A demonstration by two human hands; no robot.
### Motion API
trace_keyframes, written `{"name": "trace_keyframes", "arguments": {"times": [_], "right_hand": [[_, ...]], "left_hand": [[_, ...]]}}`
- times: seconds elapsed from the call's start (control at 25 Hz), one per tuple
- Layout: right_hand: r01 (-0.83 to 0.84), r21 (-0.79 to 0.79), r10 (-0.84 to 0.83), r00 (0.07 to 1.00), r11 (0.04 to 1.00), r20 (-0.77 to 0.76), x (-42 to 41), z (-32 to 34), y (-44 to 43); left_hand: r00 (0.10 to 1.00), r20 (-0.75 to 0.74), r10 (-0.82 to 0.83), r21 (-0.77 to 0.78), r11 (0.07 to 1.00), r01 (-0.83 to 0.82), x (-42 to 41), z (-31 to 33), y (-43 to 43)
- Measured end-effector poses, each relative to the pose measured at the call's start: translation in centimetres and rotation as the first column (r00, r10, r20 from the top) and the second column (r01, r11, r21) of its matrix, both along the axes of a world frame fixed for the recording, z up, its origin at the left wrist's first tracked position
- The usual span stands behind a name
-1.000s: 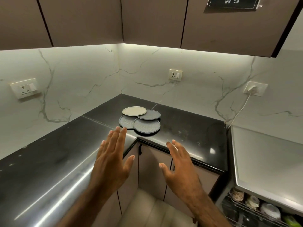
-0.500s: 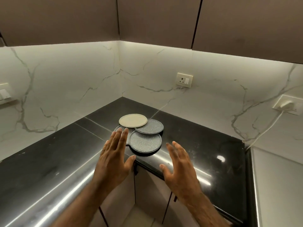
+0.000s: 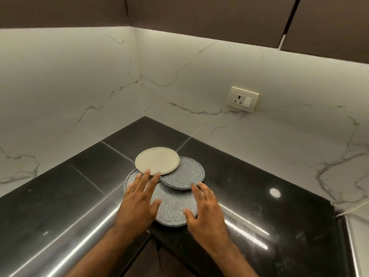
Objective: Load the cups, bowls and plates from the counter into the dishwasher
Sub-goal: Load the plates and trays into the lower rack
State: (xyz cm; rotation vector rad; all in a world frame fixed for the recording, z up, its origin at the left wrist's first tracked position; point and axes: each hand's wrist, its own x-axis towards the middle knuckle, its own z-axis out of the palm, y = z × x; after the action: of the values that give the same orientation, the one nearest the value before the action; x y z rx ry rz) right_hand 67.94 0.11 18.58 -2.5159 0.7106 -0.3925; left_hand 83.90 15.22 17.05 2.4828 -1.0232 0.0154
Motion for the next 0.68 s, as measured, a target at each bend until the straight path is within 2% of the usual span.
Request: {"name": "trace_keyframes", "arguments": {"times": [0.16,0.24,0.36,0.44,0.52,0.68], "right_hand": [[-0.026,-0.014,0.024,0.987,1.000,-0.161,8.6,-2.6,-4.3],[-0.021,-0.008,0.019,0.971,1.000,-0.239,11.7,-3.8,-5.8],[0.116,0.036,-0.099,0.944,0.993,-0.314,15.0,-6.3,-7.8],[0.293,0.070,-0.258,0.914,0.954,-0.314,15.8,-7.4,-9.2],[0.441,0.129,-0.385,0.867,0.888,-0.315,16.2,-8.2,-10.3],[0.623,0.427,-0.534,0.782,0.656,-0.321,16.0,-9.3,-12.4]], "left_hand": [[0.999,-0.051,-0.018,0.048,0.999,0.020,7.6,-4.0,-4.7],[1.000,-0.015,0.009,0.092,0.996,-0.008,10.6,-5.5,-6.5],[0.973,-0.040,0.228,0.160,0.963,-0.219,14.3,-6.9,-9.1],[0.905,-0.178,0.386,0.163,0.919,-0.360,16.0,-7.2,-10.5],[0.795,-0.358,0.491,0.155,0.870,-0.467,17.3,-7.5,-11.4],[0.533,-0.623,0.573,0.107,0.737,-0.667,18.7,-8.0,-11.9]]}}
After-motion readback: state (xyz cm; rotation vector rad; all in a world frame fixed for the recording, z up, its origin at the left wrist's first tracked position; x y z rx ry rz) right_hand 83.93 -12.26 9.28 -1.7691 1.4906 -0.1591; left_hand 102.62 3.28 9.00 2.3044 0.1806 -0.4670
